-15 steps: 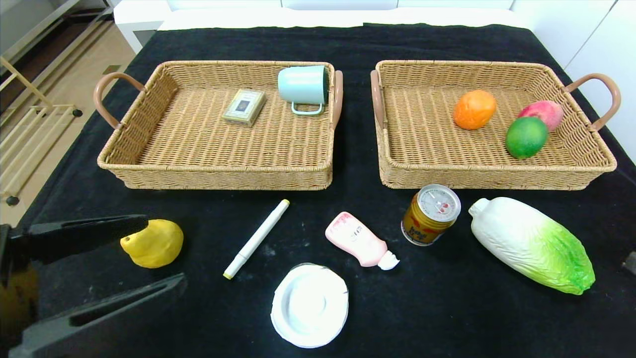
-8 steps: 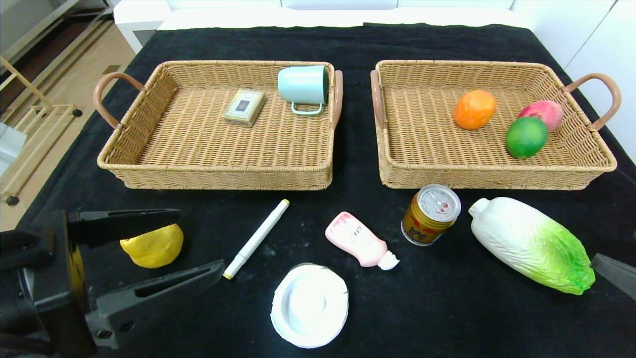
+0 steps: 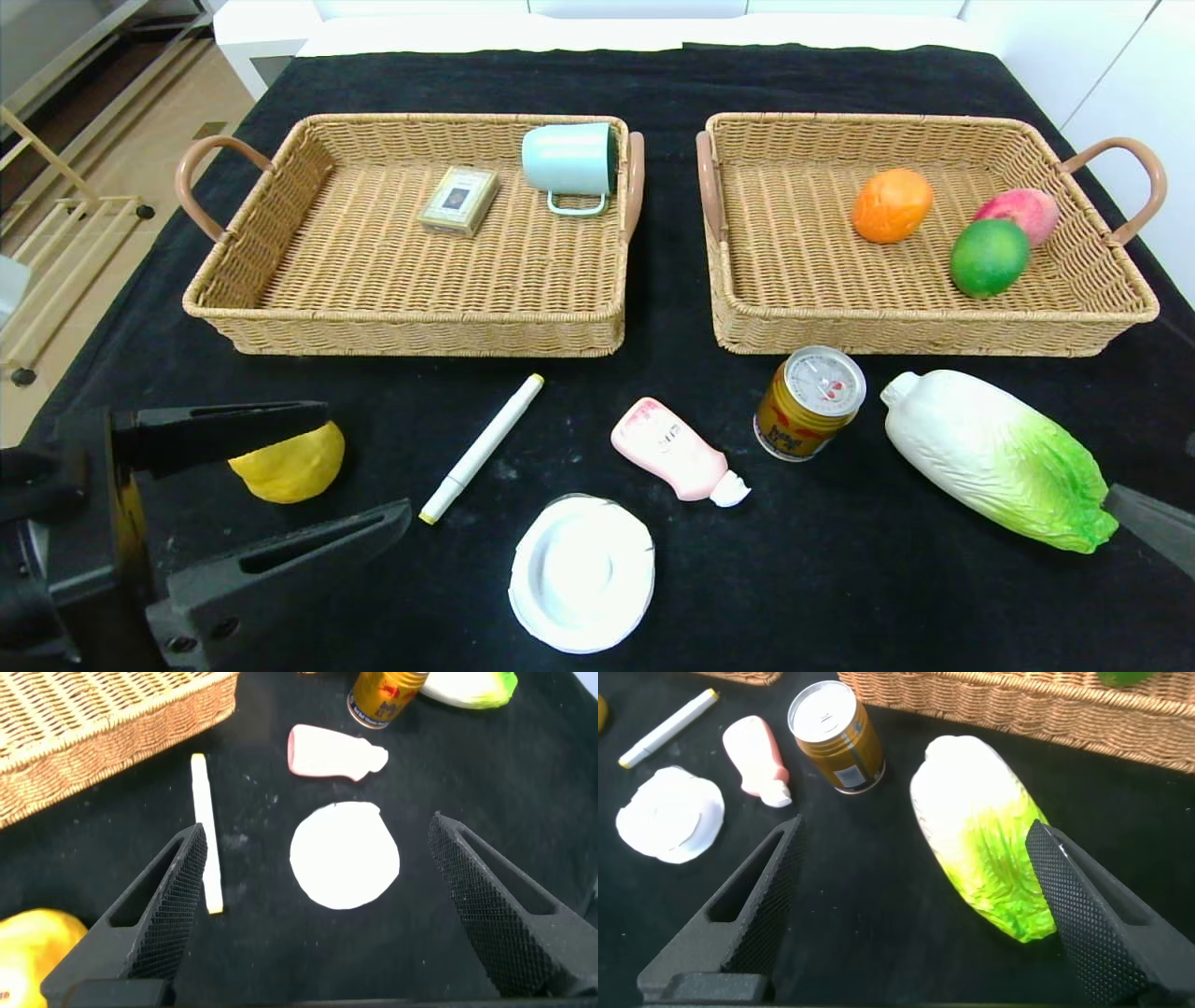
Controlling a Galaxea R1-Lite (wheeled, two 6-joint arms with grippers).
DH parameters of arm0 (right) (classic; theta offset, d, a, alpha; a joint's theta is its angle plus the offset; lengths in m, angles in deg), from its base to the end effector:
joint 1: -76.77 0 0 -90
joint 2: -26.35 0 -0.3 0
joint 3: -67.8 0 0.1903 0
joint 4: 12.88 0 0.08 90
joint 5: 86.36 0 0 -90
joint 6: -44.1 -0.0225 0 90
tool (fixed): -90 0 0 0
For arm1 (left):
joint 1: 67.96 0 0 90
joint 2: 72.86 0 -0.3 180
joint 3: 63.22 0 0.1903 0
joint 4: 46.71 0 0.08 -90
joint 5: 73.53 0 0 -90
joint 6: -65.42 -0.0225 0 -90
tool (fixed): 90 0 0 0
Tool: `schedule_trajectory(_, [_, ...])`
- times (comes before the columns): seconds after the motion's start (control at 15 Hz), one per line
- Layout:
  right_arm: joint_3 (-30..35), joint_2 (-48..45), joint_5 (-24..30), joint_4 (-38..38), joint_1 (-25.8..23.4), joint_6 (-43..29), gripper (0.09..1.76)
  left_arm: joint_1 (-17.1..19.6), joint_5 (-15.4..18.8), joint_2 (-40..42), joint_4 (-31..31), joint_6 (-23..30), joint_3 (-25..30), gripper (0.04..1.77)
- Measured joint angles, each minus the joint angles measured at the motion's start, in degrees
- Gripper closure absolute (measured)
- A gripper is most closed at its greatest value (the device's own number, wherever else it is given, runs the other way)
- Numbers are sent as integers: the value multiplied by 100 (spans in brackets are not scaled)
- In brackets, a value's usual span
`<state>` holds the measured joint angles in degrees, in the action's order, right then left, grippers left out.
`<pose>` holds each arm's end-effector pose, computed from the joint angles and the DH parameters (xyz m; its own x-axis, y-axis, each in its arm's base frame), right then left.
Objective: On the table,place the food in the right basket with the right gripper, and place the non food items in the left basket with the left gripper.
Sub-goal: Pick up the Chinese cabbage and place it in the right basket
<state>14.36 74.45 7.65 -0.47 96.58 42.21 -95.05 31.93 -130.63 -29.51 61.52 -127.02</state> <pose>0.0849 0.0322 0.2284 0.9077 0.4013 -0.1228 -0.3993 0.9159 0.0413 0.1121 -0.0641 0.2541 0.7204 -0.6679 -0.1867 0.6819 0.7313 0.0152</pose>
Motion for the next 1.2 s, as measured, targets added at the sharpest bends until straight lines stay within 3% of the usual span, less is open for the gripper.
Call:
schedule_trajectory(0.27, [-134,2,-127,116,4,218,14,9,13,78,-6,-15,34,9])
schedule_trajectory(0.4, [-412,6,-239,822,0,467,14,9,16,94,-9,-12,34,9])
schedule_trajectory(0.6, [-1295,135,-267,2261,-7,649,14,16,16,102,-9,-6,48,9])
schedule_trajectory(1.0, [-2744,1250,-627,3579,-55,1051,14,20,11,110,-9,-6,63,9])
schedule_trajectory(1.2, [-3738,1790,-729,4707,-61,1234,14,20,-5,113,-9,-9,67,9])
